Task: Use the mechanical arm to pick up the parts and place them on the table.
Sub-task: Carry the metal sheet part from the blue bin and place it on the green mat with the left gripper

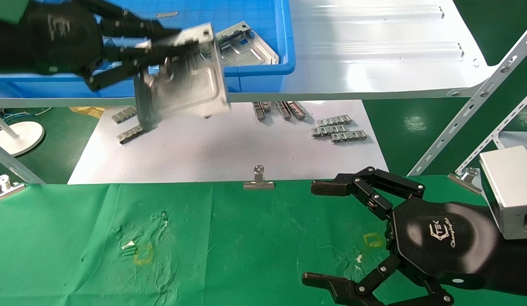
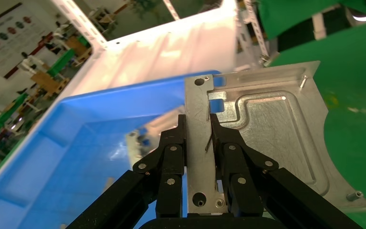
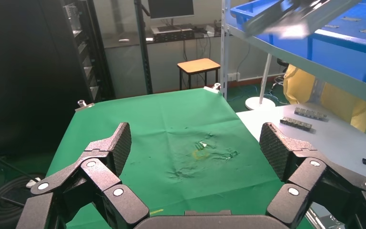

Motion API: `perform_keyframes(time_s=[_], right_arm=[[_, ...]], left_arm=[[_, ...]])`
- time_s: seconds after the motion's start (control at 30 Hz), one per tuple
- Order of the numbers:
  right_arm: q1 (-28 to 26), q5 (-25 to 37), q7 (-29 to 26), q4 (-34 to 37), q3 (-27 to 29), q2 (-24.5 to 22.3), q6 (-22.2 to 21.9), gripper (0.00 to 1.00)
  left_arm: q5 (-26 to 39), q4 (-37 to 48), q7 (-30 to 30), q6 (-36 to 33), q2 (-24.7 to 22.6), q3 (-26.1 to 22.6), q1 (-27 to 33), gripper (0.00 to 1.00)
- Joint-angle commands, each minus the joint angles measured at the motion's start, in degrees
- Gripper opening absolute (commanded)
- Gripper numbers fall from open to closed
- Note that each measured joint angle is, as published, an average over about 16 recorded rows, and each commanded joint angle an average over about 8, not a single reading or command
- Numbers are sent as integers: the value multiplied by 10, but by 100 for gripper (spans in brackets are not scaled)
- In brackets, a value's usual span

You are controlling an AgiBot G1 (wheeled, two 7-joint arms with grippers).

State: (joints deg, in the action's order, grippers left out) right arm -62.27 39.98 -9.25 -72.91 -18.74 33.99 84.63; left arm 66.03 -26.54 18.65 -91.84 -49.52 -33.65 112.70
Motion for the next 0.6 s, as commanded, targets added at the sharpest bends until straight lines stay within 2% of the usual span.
perform_keyframes(time_s=[0.03,0.17,0.3,0.43,0.6], right_arm=[[0,0,0,0,0,0,0,100],[0,0,0,0,0,0,0,100],[0,0,0,0,0,0,0,100],[0,0,0,0,0,0,0,100],[0,0,0,0,0,0,0,100]], left_arm=[[-23,-39,1,0,19,-12,-20,0],[-43,-101,22,2,59,-55,-61,0],[-37,-136,71,4,86,-106,-94,0],[-31,-126,116,6,95,-150,-118,0],[-35,-68,161,12,90,-186,-146,0]])
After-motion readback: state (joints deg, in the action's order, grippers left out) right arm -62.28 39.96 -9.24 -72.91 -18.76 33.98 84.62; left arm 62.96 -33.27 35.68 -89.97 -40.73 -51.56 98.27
